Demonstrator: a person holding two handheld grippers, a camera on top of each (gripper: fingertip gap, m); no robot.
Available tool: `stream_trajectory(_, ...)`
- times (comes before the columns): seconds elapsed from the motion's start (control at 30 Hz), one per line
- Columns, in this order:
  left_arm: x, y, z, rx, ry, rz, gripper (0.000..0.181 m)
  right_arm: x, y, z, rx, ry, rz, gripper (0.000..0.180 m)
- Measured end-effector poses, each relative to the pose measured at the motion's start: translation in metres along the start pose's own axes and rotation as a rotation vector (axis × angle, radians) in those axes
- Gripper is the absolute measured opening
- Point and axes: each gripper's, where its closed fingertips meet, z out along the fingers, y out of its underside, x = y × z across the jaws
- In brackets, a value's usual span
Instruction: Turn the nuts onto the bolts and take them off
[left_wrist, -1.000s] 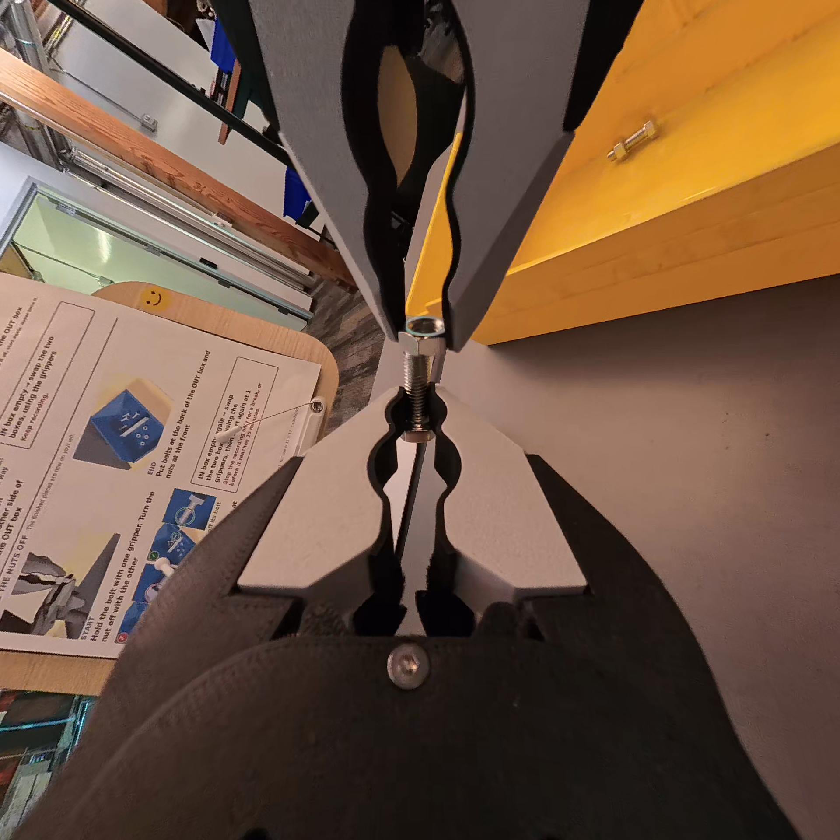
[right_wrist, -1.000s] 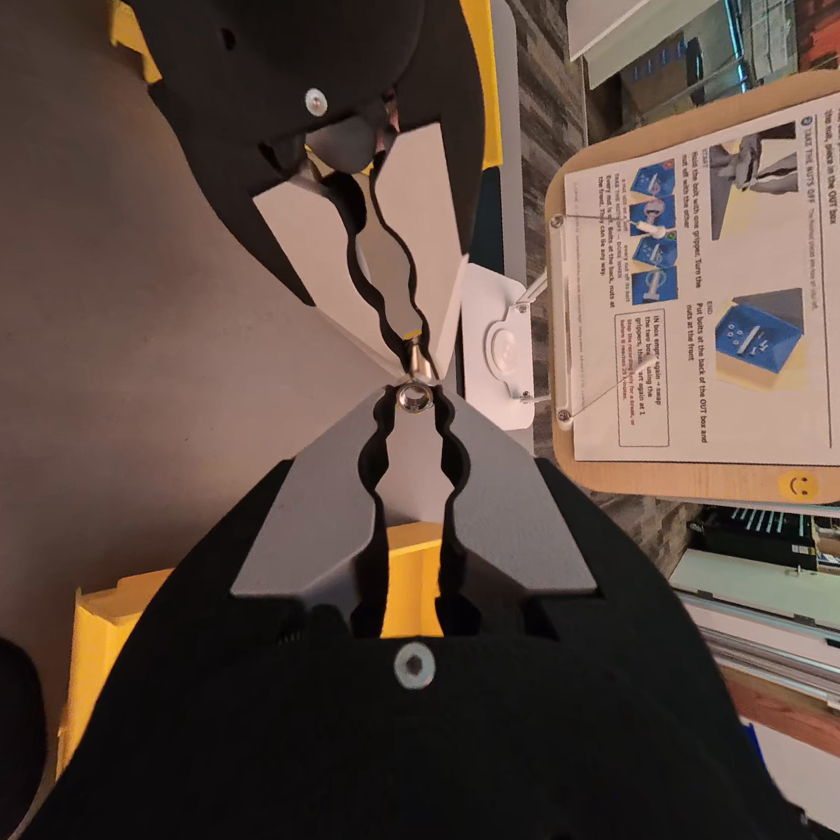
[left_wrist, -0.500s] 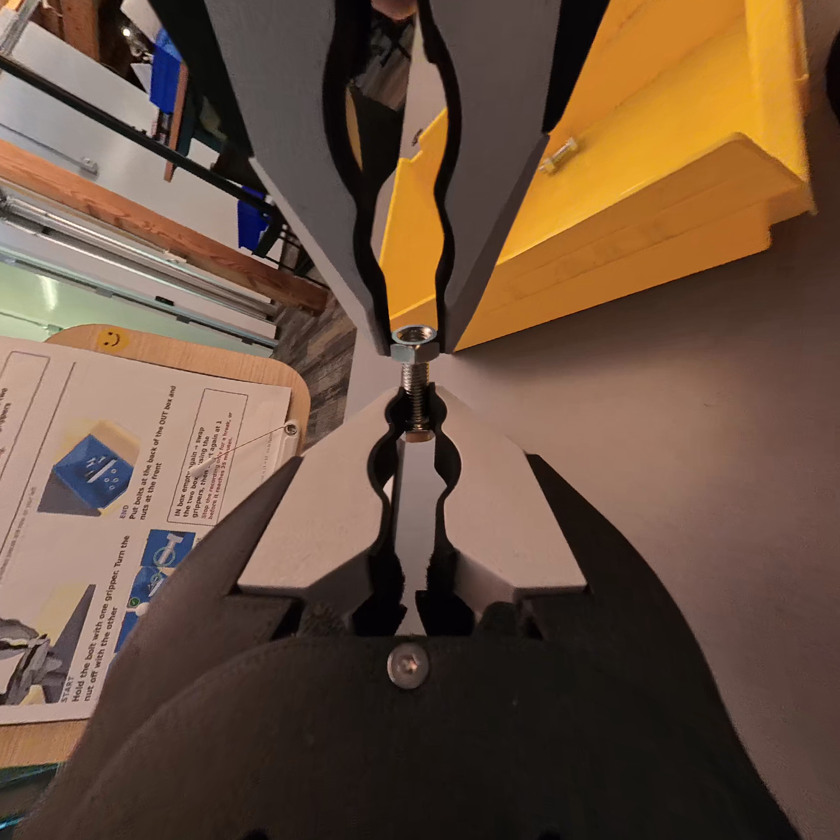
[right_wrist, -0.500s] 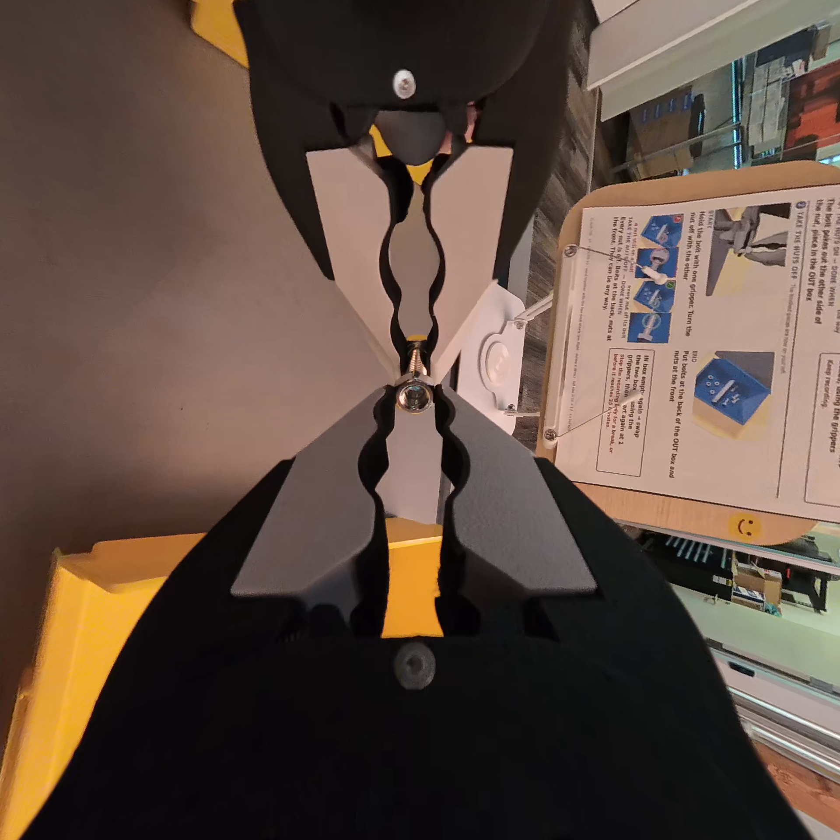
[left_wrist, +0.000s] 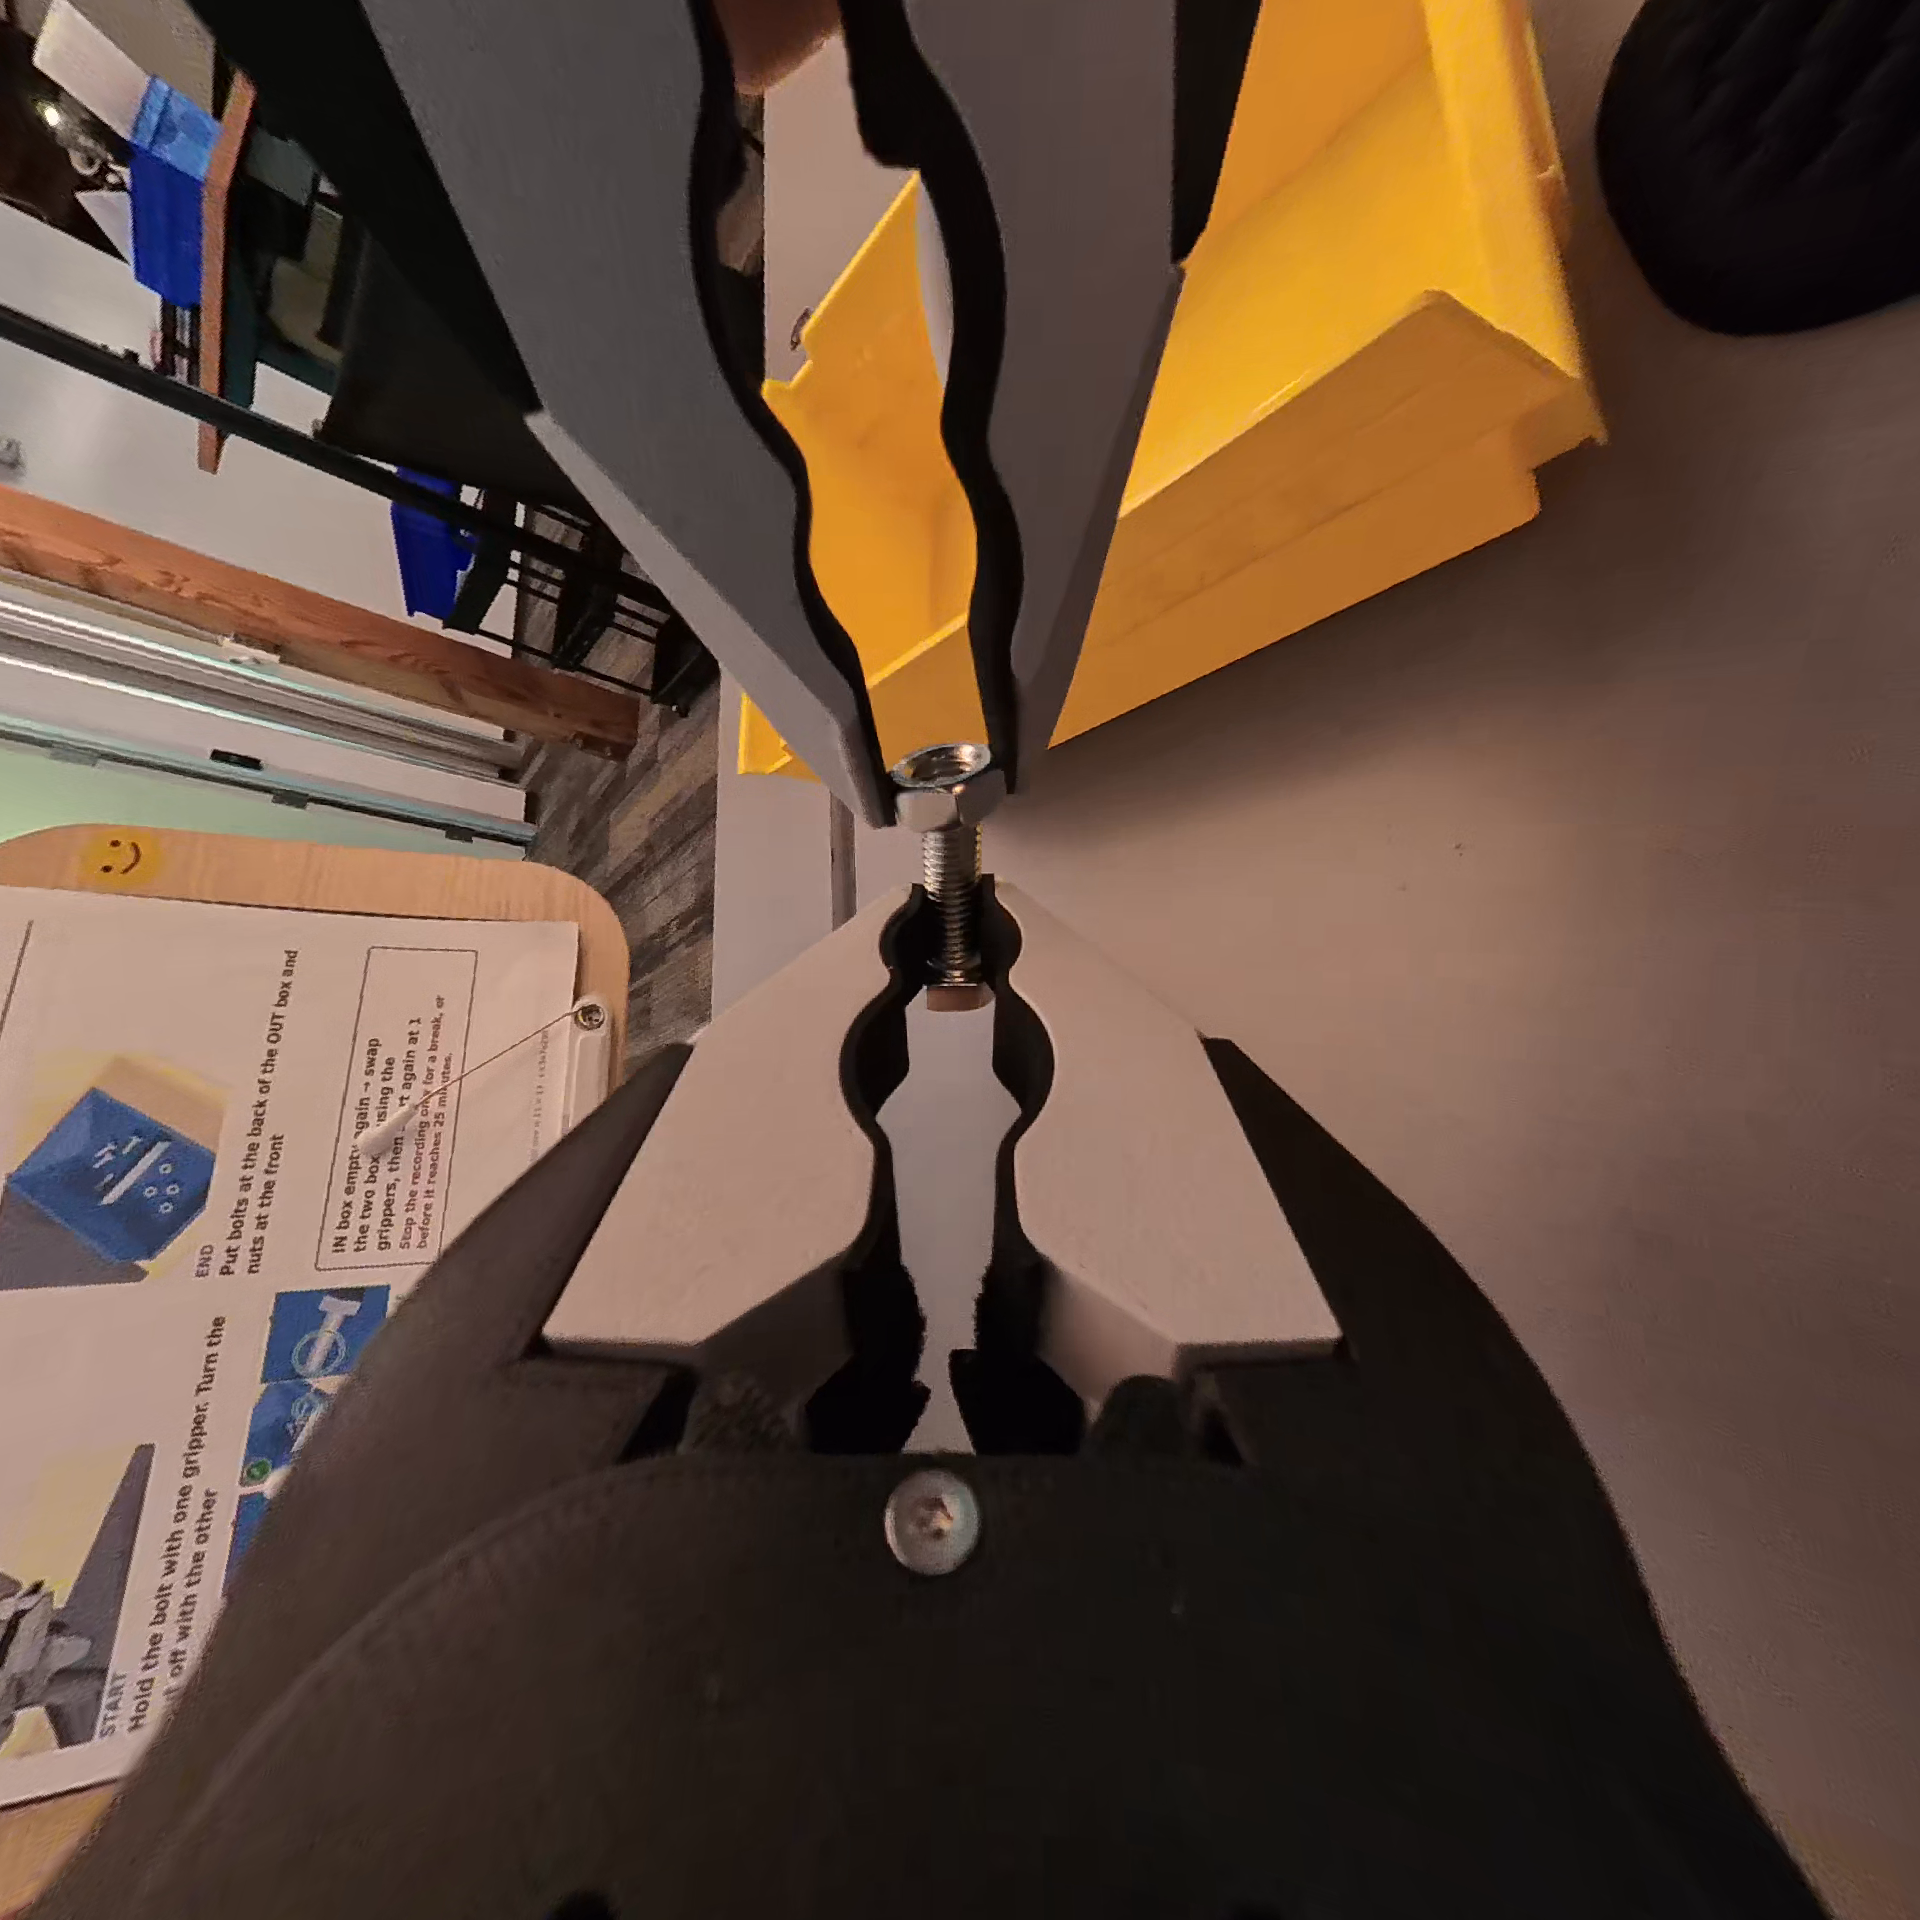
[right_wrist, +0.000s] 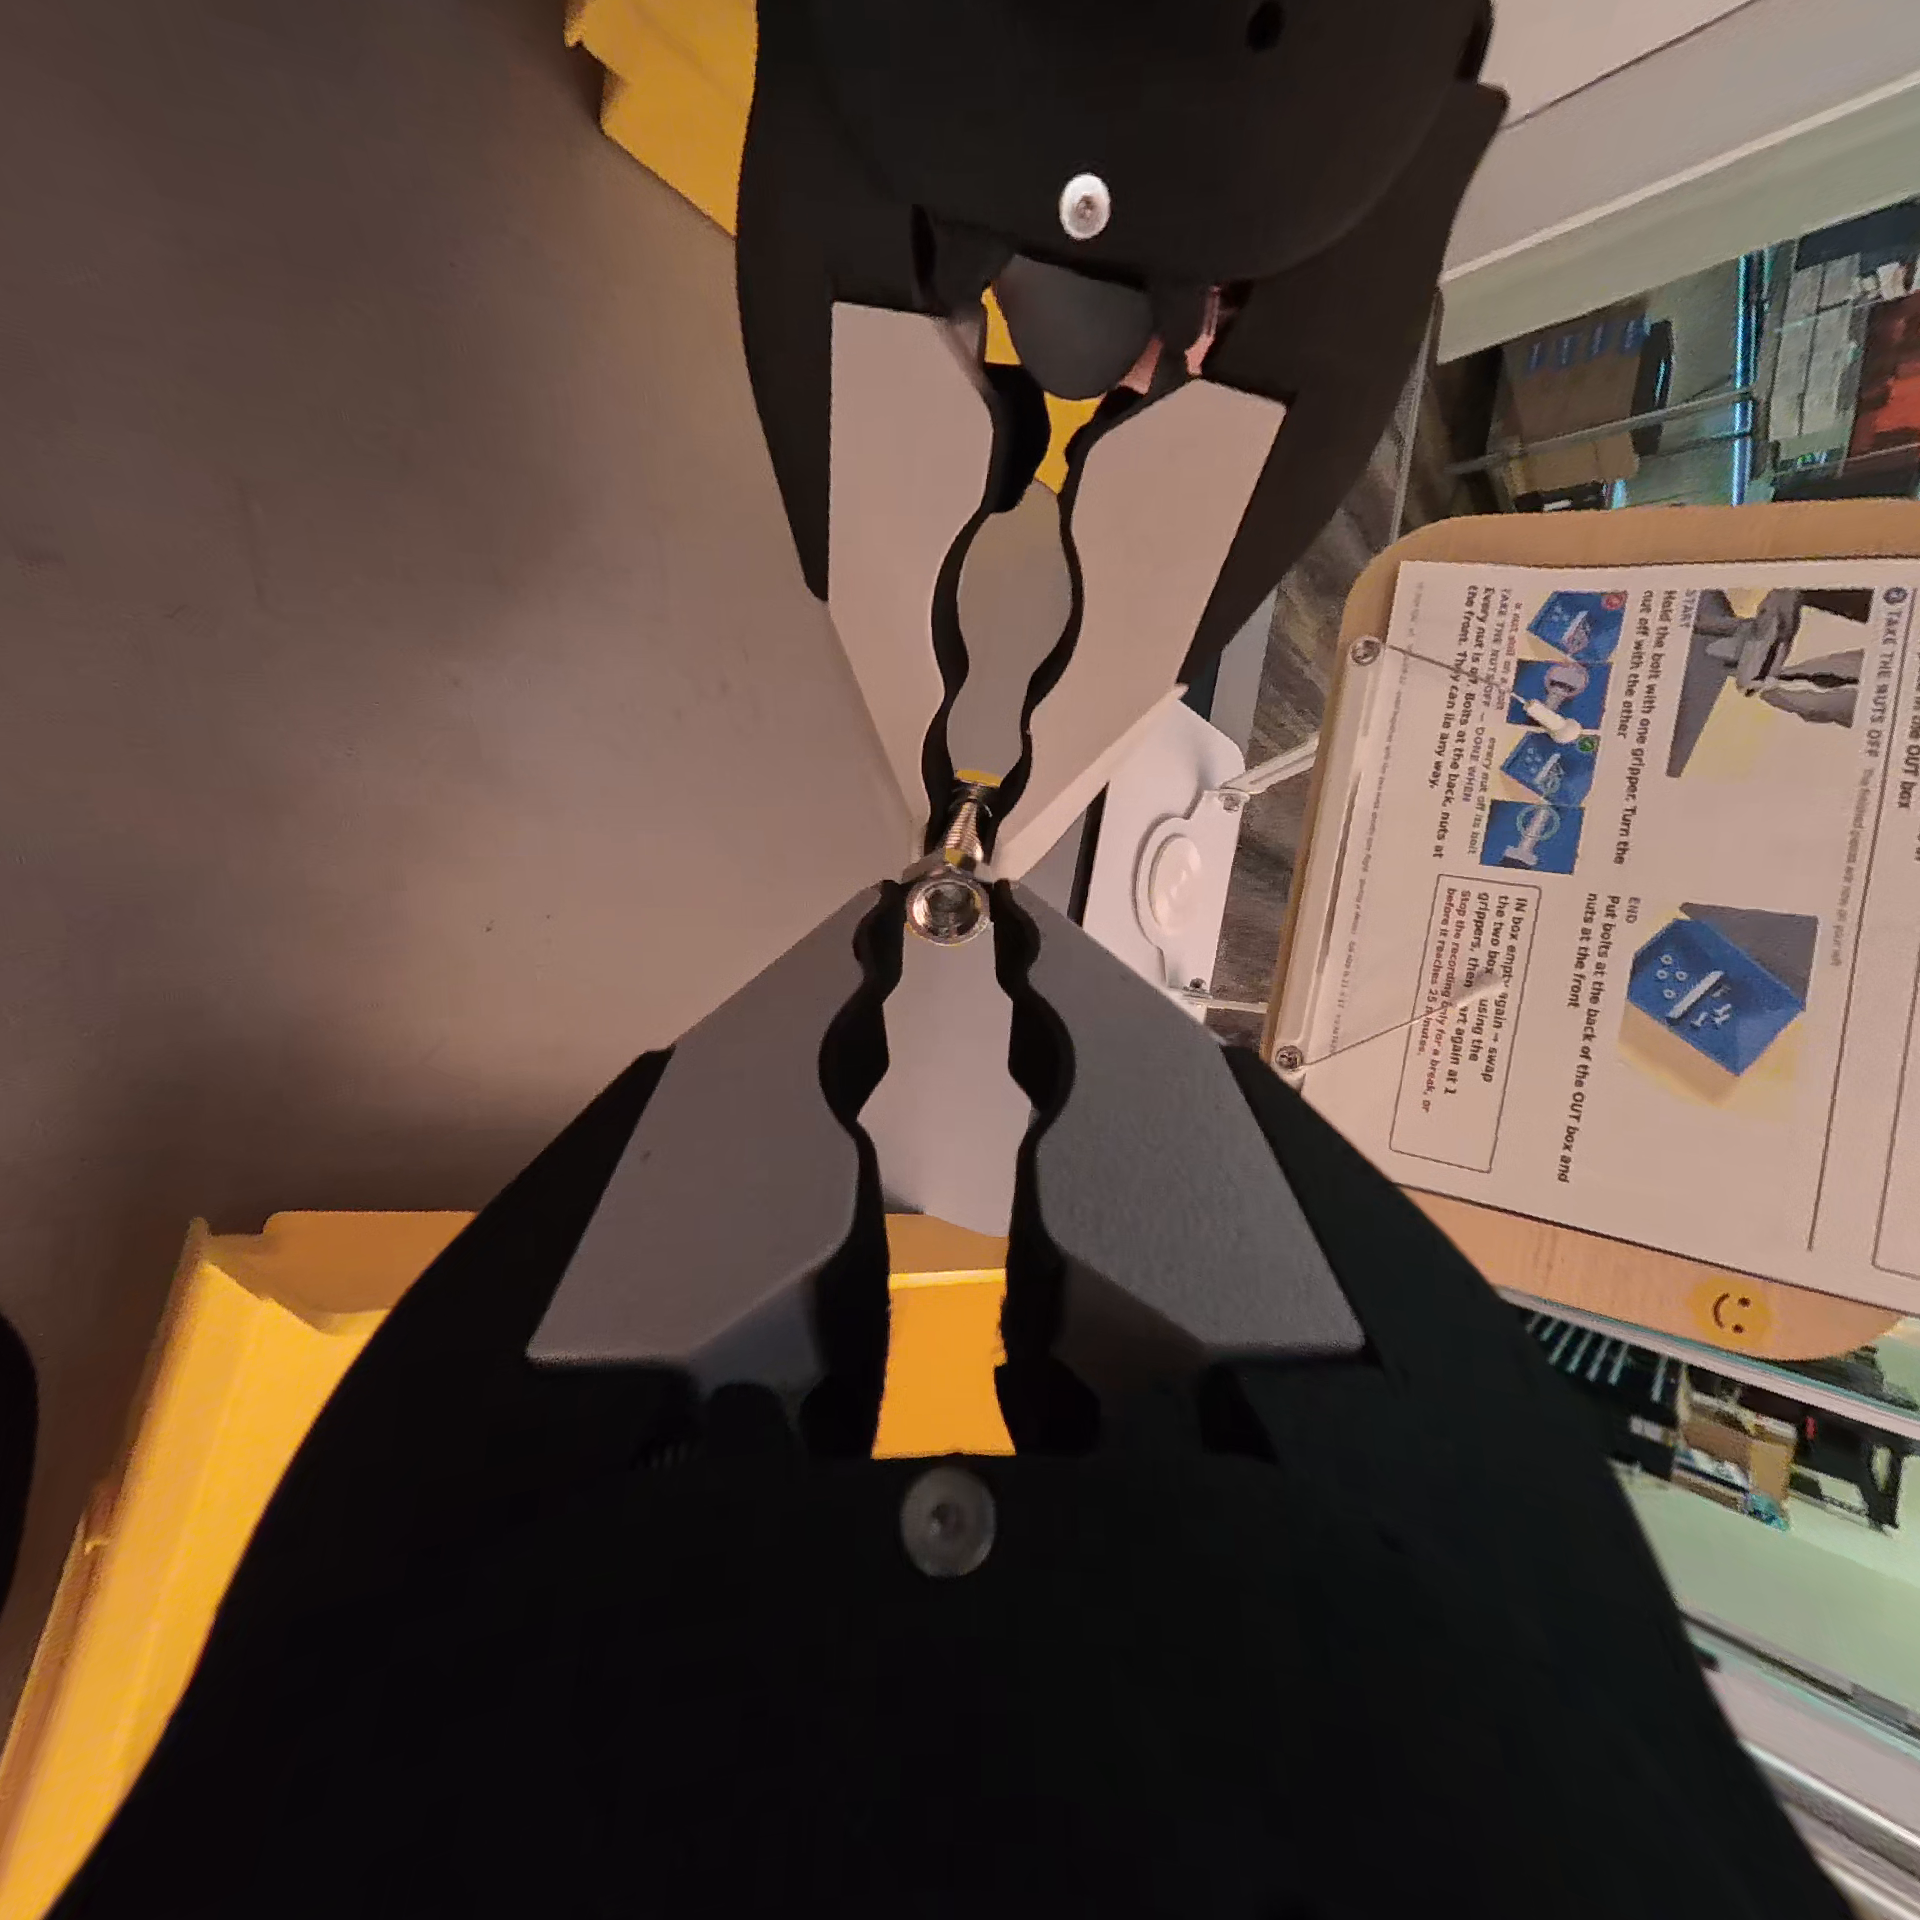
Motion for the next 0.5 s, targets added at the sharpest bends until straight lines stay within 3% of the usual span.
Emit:
stream_trajectory(0.27,-0.008,0.001,-0.006,0.010,-0.023,-0.036,0.007,0.011,-0.006,-0.001,0.085,-0.031,0.228,0.016)
stream_trajectory(0.5,-0.034,0.008,-0.012,-0.068,-0.158,-0.097,0.007,0.036,-0.005,0.000,0.159,-0.013,0.541,0.016)
